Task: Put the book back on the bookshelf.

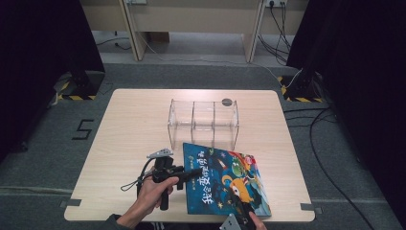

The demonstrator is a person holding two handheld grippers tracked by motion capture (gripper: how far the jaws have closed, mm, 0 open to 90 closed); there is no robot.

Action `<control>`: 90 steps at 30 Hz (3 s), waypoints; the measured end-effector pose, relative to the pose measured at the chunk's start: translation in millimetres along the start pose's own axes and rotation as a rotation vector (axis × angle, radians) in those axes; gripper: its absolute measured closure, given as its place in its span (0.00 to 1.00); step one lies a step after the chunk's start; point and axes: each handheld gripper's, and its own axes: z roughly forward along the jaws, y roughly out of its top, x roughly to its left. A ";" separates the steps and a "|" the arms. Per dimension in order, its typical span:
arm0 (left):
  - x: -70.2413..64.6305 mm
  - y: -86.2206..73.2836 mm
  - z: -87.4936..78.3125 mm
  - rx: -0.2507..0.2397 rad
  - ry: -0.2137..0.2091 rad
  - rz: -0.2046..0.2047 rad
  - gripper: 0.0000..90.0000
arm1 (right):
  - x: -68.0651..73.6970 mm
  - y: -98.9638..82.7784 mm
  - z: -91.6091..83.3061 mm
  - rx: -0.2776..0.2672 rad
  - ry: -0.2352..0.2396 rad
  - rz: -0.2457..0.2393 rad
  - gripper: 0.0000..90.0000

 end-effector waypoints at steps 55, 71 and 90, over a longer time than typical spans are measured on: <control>21.0 -4.0 -27.0 -0.048 -0.224 -0.101 0.30 | -49.8 -14.9 -16.3 -0.197 0.059 0.476 0.67; 32.0 -9.0 -40.7 -0.087 -0.122 -0.028 0.33 | -53.6 -17.9 -17.9 -0.219 0.054 0.524 0.67; 64.5 -34.6 -21.6 0.150 0.378 0.415 0.22 | -58.3 -21.4 -19.1 -0.247 0.058 0.583 0.66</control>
